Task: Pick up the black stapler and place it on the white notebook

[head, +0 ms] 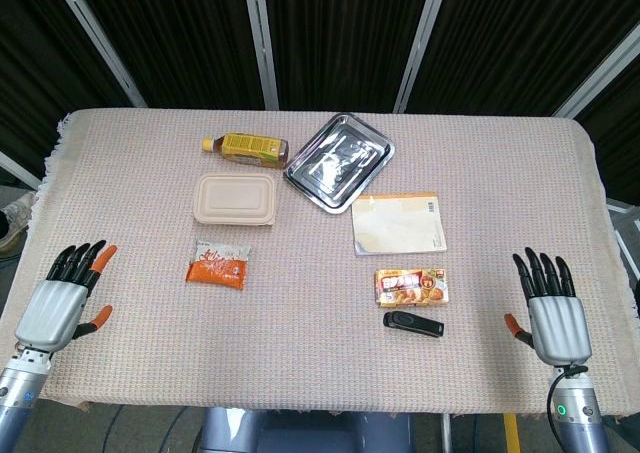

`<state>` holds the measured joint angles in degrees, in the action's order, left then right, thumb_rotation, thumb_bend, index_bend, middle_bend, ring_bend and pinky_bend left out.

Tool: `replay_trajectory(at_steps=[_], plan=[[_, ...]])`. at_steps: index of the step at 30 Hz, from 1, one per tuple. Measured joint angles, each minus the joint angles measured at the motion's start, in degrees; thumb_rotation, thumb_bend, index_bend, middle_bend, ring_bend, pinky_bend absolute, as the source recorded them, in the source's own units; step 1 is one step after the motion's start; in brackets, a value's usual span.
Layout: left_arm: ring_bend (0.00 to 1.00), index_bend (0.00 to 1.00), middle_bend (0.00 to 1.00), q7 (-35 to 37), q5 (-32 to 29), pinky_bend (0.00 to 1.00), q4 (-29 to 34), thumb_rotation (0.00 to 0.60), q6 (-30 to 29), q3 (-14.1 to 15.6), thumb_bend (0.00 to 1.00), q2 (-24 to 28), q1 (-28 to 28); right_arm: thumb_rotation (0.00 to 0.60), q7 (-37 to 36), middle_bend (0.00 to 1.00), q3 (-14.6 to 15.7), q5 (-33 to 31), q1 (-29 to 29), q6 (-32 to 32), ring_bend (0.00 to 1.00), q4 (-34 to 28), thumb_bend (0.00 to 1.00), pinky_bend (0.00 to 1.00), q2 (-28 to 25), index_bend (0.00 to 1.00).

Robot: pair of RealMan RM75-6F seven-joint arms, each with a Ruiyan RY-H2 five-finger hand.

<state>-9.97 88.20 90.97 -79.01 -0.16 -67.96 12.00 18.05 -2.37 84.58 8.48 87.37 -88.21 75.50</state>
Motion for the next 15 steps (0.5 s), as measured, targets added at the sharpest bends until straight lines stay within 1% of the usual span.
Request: replay_trajectory(at_steps=[11,15], plan=[[0.00,0.00,0.00,-0.87,0.10,0.06,0.66,0.600,-0.94,-0.01,0.30,-0.04,-0.53,0.600,-2.50,0.00,0.68,0.75,-0.04,-2.34,0.00,-1.68,0.18,0.00,-1.73,0.00],[0.00,0.00,0.00,-0.57,0.30,0.06,0.73,0.600,-0.65,-0.01,0.30,0.04,-0.32,0.600,-0.82,0.00,1.10,0.94,-0.16,-2.68,0.00,-1.83,0.18,0.00,-1.11,0.00]])
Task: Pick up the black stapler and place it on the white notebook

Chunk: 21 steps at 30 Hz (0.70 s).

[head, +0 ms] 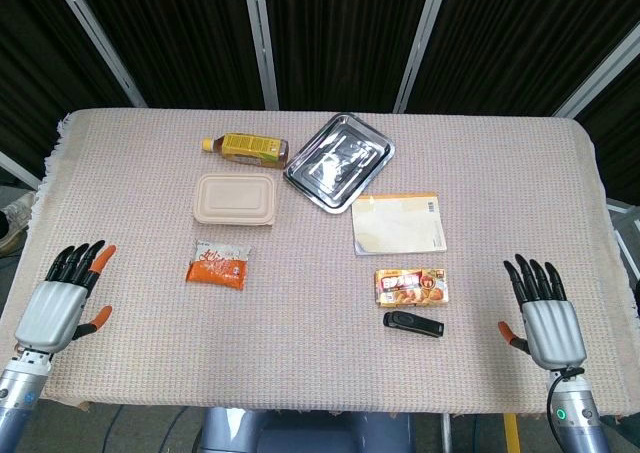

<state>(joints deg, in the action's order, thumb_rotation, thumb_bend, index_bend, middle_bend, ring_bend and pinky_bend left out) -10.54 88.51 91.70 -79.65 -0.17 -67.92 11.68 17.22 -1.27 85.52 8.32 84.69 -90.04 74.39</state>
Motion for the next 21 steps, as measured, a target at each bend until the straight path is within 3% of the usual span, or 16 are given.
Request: replay_trajectory(at_steps=[6,13,21], plan=[[0.00,0.00,0.00,0.81,1.24,0.06,-0.18,0.600,1.05,0.57,0.30,0.18,0.65,0.600,6.98,0.03,2.54,1.24,-0.27,-1.82,0.01,-0.26,0.18,0.09,3.01,0.08],[0.00,0.00,0.00,2.49,1.74,0.06,-0.62,0.600,1.05,0.78,0.30,0.65,0.78,0.600,12.99,0.16,5.58,3.86,-1.00,-3.35,0.14,-2.05,0.18,0.25,7.24,0.21],[0.00,0.00,0.00,3.69,2.93,0.06,-0.95,0.600,0.48,1.28,0.30,1.06,0.63,0.600,15.45,0.18,5.79,3.95,0.01,-7.29,0.17,-1.60,0.18,0.27,10.87,0.23]])
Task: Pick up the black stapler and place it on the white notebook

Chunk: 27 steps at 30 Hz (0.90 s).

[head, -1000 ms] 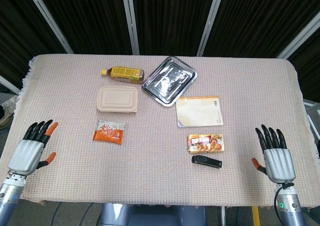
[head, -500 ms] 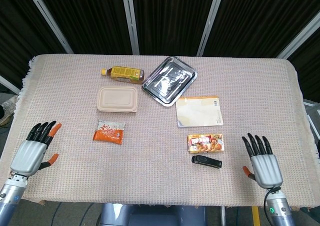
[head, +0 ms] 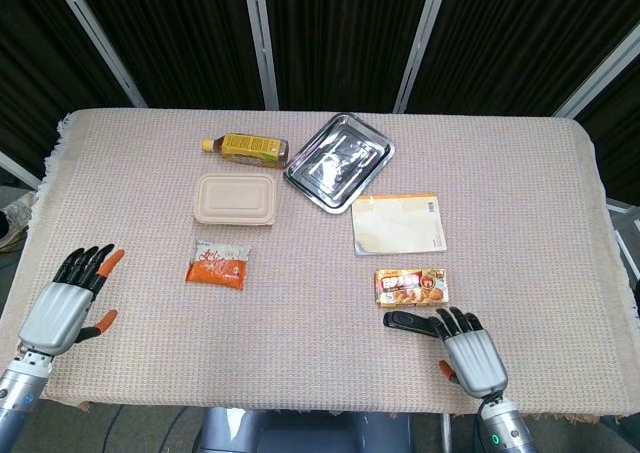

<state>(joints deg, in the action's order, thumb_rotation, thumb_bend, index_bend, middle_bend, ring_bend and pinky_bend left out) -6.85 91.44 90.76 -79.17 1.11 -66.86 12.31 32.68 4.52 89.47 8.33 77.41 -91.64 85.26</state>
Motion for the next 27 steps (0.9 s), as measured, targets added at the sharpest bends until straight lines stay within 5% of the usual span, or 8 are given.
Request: replay_trajectory(at_steps=[20,27], plan=[[0.00,0.00,0.00,0.43,-1.89,0.06,-0.37,0.600,0.21,-0.80,0.30,0.10,-0.20,0.600,-0.38,0.19,-4.20,-3.93,4.36,-6.13,0.20,1.32,0.19,0.30,1.97,0.23],[0.00,0.00,0.00,0.26,-2.24,0.06,-0.50,0.600,0.70,-0.92,0.30,-0.09,0.00,0.600,-1.57,0.24,-4.45,-5.06,5.61,-8.26,0.26,3.74,0.21,0.35,3.50,0.30]])
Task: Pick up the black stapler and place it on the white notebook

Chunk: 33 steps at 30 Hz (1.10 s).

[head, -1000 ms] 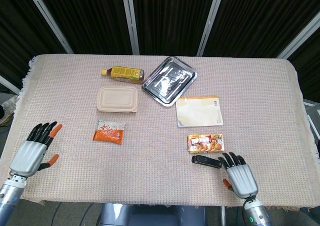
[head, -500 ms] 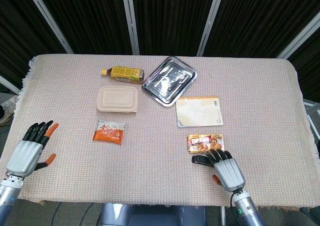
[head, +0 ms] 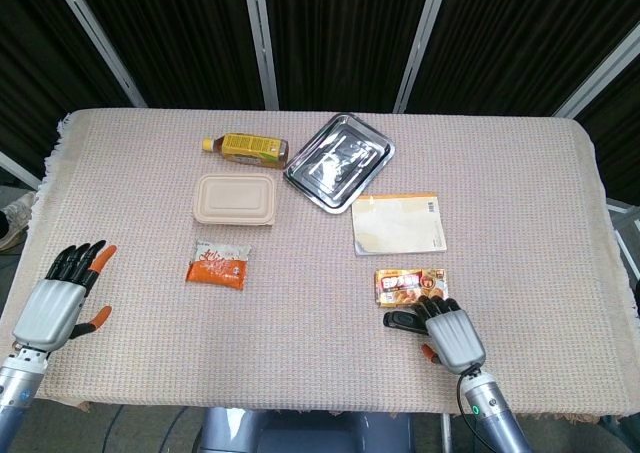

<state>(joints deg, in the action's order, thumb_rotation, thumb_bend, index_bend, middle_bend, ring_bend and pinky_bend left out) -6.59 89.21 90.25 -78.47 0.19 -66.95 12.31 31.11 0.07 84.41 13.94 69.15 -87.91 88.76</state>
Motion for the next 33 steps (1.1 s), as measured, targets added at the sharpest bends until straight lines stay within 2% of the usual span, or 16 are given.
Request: replay_trajectory(at_steps=[7,13,21,27,33], plan=[[0.00,0.00,0.00,0.74,0.18,0.06,-0.23,0.600,-0.22,-0.01,0.30,0.12,-0.03,0.600,-0.08,0.40,-0.10,0.33,0.80,-0.01,0.43,1.41,0.26,0.54,1.54,0.52],[0.00,0.00,0.00,1.26,0.32,0.06,-0.56,0.600,-0.43,-0.04,0.30,0.12,-0.06,0.600,-0.10,0.48,-0.35,2.09,0.99,2.32,0.53,3.20,0.27,0.65,3.06,0.61],[0.00,0.00,0.00,1.12,0.46,0.05,-0.63,0.600,-0.25,0.03,0.30,-0.04,0.06,0.600,-0.25,0.50,-0.50,4.00,1.05,4.72,0.57,3.71,0.29,0.68,3.14,0.64],[0.00,0.00,0.00,0.87,0.82,0.05,-0.54,0.600,-0.41,0.21,0.30,-0.11,0.02,0.600,0.80,0.51,-0.86,4.59,1.64,4.84,0.58,0.45,0.29,0.69,1.10,0.64],[0.00,0.00,0.00,0.16,0.90,0.06,-0.35,0.600,-0.42,0.31,0.30,-0.29,-0.04,0.600,-3.34,0.52,-3.79,2.81,4.43,1.68,0.59,-1.70,0.29,0.70,-1.10,0.65]])
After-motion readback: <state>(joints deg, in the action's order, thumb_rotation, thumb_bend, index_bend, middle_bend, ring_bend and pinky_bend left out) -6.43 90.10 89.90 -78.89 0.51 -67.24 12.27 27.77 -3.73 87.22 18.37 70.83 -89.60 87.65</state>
